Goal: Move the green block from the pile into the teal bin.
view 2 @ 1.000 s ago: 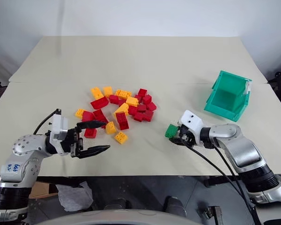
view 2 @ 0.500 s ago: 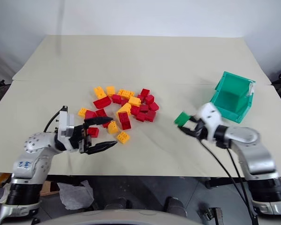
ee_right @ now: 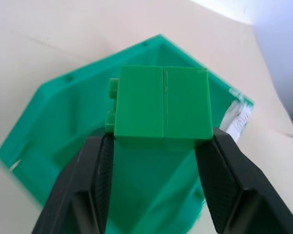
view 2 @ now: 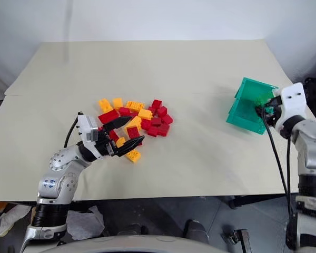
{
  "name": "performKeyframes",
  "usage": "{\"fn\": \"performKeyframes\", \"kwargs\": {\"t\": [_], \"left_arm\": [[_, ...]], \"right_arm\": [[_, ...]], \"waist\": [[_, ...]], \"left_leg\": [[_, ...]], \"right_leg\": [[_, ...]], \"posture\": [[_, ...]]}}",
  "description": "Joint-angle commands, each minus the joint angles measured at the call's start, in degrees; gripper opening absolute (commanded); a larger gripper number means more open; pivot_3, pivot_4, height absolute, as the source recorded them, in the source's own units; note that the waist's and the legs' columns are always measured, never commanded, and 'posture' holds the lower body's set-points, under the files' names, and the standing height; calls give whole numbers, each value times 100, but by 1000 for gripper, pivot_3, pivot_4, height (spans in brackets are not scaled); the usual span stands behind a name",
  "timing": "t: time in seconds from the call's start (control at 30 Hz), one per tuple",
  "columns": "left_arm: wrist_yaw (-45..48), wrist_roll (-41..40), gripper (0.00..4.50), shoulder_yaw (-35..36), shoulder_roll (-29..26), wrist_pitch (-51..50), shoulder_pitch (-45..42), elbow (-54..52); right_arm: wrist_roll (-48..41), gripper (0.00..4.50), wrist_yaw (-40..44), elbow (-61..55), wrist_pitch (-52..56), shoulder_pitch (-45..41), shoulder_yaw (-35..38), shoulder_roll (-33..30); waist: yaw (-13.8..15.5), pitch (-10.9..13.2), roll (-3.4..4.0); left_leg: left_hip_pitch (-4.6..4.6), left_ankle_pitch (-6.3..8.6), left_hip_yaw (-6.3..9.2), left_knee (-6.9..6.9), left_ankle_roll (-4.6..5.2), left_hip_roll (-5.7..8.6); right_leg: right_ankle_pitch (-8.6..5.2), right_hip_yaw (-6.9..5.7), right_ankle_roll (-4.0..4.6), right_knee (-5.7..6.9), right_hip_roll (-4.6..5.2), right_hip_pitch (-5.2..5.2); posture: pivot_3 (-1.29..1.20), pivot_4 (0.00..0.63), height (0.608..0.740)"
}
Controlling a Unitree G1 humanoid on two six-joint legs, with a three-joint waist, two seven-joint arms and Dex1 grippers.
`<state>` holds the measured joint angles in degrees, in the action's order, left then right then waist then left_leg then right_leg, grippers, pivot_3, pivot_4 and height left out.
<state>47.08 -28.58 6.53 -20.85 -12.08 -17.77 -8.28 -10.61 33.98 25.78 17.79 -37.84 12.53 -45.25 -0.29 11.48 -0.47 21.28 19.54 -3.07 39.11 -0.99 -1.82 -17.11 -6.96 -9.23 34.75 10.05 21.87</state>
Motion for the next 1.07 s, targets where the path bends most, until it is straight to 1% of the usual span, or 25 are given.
{"fn": "performKeyframes", "kwargs": {"t": [0.03,0.2,0.3,0.37,0.43,0.5,0.57,0.67,0.8,0.9,1.07], "left_arm": [[1,-153,4500,303,-204,70,123,-195],[-36,-28,4500,486,-441,199,233,-76],[-131,71,4500,645,-620,226,305,47],[-148,199,4500,752,-776,339,409,143],[-207,311,4500,850,-884,484,488,209],[-189,399,4500,976,-1012,673,615,287],[-64,439,4500,1109,-1192,799,832,340],[43,518,4500,1272,-1455,966,1218,360],[68,543,4500,1420,-1606,1120,1617,285],[29,552,4500,1499,-1611,1212,1861,159],[-42,536,4500,1572,-1602,1259,2143,0]], "right_arm": [[102,2786,115,545,-414,-305,-50,5],[195,4484,132,1152,-926,-626,-99,20],[195,4484,174,1364,-1407,-622,-41,-22],[-97,4484,605,1143,-1886,-386,120,-4],[-677,4484,1400,588,-2264,-45,335,106],[-1359,4484,2203,-222,-2105,467,469,183],[-1980,4484,2753,-1198,-1703,1124,527,199],[-2283,4484,2970,-2386,-1359,1981,487,143],[-2178,4484,3269,-3184,-1362,2844,344,63],[-2068,4484,3378,-3290,-1517,3213,334,100],[-1928,4484,3287,-3002,-1763,3324,371,262]], "waist": [[3,0,0],[25,1,2],[18,1,2],[10,1,2],[16,1,2],[15,1,2],[23,1,2],[28,1,2],[41,1,2],[48,1,2],[38,1,2]], "left_leg": [[0,0,0,-1,0,0],[5,0,0,1,0,1],[5,0,1,1,0,1],[5,0,1,-1,0,0],[3,0,1,-4,0,0],[4,0,1,-8,0,0],[4,0,2,-9,0,-1],[2,1,3,-10,0,-2],[-1,2,2,-4,0,-2],[-6,3,3,-3,1,-2],[-10,3,2,-3,1,-3]], "right_leg": [[0,0,0,0,0,0],[0,-1,-1,-5,1,1],[0,-1,0,-5,1,1],[0,-1,0,-5,1,1],[0,-3,-1,-4,0,2],[1,-3,-2,-6,0,3],[2,-5,-3,-8,0,3],[2,-4,-3,-7,0,2],[2,-1,-3,-8,0,-3],[2,-1,-2,-10,0,-10],[2,1,-1,-8,0,-10]], "posture": [[0,150,740],[0,150,740],[0,150,740],[0,150,740],[0,150,740],[0,150,740],[0,150,740],[0,150,740],[0,150,740],[0,150,740],[0,150,740]]}}
